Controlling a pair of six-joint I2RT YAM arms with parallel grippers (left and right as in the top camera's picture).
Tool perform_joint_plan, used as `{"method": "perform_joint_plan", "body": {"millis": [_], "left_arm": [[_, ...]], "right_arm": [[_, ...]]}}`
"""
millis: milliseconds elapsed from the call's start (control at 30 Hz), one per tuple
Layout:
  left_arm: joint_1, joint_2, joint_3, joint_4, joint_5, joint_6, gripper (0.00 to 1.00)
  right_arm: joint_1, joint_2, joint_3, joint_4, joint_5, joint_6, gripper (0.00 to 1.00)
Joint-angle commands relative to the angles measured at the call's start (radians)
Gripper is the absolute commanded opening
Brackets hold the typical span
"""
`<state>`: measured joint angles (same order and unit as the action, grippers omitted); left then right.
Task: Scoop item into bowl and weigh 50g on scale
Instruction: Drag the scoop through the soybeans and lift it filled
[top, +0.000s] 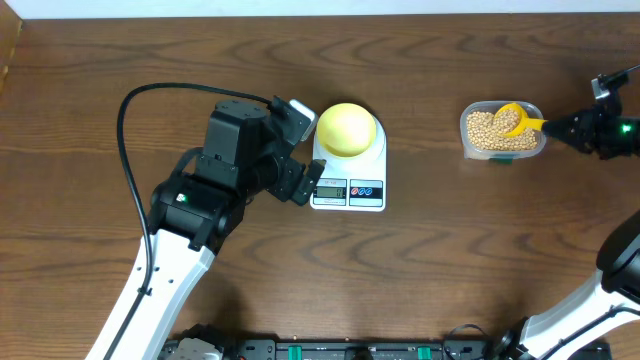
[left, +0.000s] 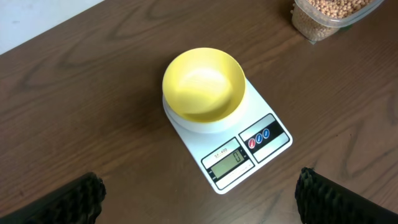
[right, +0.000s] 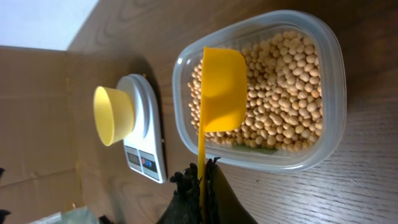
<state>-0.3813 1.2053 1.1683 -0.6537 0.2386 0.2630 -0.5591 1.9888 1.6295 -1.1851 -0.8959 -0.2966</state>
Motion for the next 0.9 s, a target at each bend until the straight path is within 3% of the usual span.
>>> {"method": "perform_joint_plan", "body": {"millis": [0, 867], "left_arm": [[0.005, 0.001, -0.007, -0.001, 0.015, 0.006, 1.00], [0.005, 0.001, -0.007, -0.001, 0.015, 0.006, 1.00]], "right_arm": [[-0.020, 0.005, -0.006, -0.003, -0.090, -0.015, 0.01], [-0.029, 0.005, -0.006, -0.028, -0.309, -0.015, 0.01]]}}
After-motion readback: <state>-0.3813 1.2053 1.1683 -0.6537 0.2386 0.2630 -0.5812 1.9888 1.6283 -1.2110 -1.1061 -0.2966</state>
